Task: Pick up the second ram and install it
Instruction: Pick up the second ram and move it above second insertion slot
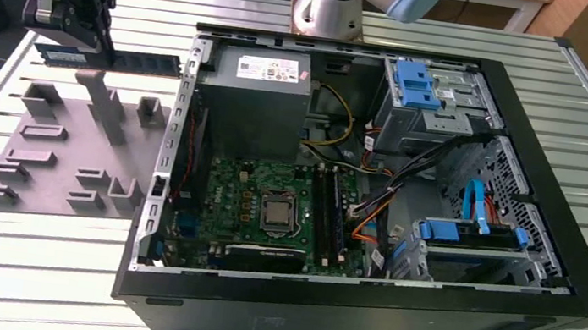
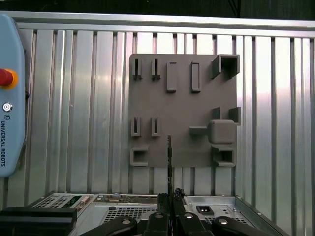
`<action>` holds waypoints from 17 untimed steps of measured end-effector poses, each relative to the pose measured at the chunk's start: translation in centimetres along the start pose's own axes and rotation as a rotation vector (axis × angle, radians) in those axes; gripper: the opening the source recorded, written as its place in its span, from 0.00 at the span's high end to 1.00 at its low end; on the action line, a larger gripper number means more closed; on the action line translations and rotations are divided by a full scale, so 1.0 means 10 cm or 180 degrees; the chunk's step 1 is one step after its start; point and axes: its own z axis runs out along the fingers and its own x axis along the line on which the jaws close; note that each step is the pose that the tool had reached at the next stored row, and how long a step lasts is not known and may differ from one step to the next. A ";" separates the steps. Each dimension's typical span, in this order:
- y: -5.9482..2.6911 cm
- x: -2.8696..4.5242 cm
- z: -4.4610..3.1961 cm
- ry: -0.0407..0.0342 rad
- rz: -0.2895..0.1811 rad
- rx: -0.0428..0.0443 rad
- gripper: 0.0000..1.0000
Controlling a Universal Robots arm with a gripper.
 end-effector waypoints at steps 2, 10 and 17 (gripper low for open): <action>-0.010 0.000 -0.001 0.0000 0.0000 0.0000 0.86; -0.060 0.000 -0.003 0.0000 0.0000 0.0000 0.86; -0.106 0.001 -0.004 0.0000 0.0000 0.0000 0.86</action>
